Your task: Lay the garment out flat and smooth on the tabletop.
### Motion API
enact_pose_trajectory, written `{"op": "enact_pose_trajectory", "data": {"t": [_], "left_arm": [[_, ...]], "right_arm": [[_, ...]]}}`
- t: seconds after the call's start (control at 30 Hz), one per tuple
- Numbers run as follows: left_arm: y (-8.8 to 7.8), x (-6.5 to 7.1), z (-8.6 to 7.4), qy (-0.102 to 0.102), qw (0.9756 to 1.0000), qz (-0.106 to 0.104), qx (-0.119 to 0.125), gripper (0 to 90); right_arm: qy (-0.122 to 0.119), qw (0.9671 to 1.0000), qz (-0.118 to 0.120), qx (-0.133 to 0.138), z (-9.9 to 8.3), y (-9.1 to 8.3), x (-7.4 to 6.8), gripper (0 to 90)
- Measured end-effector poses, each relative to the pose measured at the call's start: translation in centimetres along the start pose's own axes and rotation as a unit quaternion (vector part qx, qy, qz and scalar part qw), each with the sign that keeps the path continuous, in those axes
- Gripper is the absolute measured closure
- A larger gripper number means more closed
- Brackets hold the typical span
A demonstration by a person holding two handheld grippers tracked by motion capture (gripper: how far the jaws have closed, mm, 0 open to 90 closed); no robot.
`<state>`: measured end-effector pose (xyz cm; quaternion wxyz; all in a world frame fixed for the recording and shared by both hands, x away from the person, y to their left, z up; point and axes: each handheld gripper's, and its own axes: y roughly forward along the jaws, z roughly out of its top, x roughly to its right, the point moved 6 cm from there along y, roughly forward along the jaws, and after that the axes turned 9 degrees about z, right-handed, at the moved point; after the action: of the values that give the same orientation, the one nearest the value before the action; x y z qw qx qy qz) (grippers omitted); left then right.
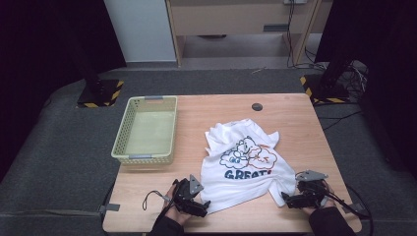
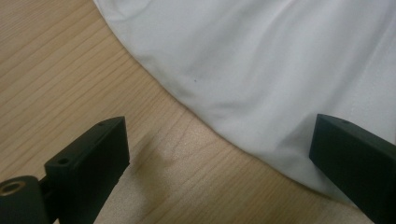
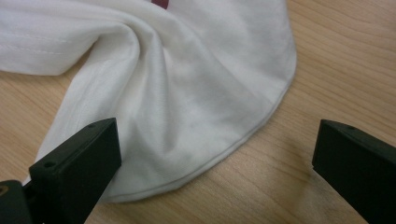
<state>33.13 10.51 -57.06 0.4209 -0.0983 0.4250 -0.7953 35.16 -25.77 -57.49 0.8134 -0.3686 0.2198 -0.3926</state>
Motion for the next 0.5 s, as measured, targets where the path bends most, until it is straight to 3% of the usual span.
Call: {"op": "enact_pose_trajectory", "data": {"t": [0.5], "left_arm": [[-0.5, -0.4, -0.9, -0.01, 0.9998, -0.012, -0.008, 4.4]], "right_arm": [[0.013, 0.9999, -0.003, -0.009, -1.5, -1.3, 0.7, 0.9]]}}
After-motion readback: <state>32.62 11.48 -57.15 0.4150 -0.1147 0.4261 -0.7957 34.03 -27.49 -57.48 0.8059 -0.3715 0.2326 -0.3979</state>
